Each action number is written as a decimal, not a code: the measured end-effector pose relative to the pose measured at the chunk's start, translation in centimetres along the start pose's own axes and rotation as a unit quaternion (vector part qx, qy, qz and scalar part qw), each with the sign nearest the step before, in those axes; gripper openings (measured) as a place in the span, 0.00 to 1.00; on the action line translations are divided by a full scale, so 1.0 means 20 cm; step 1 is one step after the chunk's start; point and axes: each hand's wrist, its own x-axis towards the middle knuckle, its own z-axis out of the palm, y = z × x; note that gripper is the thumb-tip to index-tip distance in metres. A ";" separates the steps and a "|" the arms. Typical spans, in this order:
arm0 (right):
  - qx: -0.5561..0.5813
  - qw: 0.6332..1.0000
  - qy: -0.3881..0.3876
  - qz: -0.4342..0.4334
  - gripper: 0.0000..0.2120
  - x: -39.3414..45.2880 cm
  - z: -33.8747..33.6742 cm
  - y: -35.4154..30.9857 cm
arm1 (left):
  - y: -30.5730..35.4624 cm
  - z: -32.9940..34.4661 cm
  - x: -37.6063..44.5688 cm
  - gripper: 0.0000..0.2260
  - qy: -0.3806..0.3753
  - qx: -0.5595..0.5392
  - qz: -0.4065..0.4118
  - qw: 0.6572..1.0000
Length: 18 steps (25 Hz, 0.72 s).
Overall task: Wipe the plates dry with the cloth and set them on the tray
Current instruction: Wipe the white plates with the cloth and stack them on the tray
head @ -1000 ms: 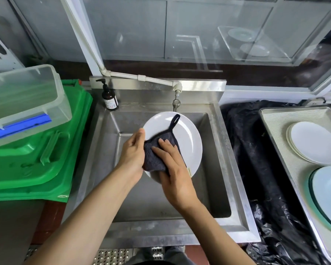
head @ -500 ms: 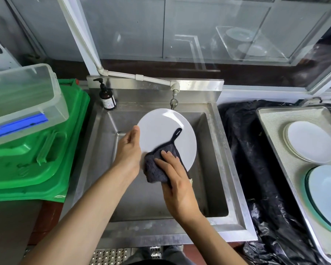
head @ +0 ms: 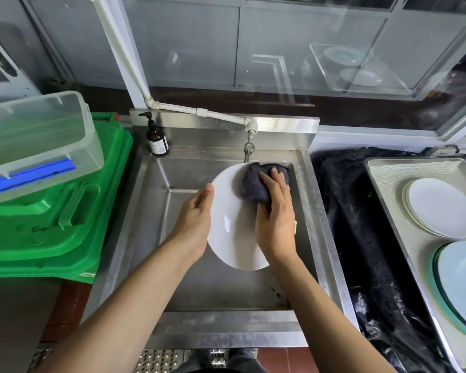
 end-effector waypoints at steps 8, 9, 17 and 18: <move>0.016 0.977 -0.158 -0.140 0.18 -0.25 0.07 -0.09 | 0.10 -0.04 0.05 0.09 0.059 -0.058 -0.027 0.996; 0.015 0.974 -0.169 -0.148 0.18 -0.30 0.07 -0.08 | 0.10 -0.05 0.06 0.09 0.059 -0.057 -0.030 0.996; 0.014 0.990 -0.112 -0.086 0.21 -0.01 0.08 -0.14 | 0.05 -0.05 -0.01 0.12 0.015 -0.024 -0.017 0.999; 0.015 0.989 -0.114 -0.093 0.21 -0.04 0.08 -0.13 | 0.07 -0.04 0.00 0.11 0.024 -0.032 -0.015 0.999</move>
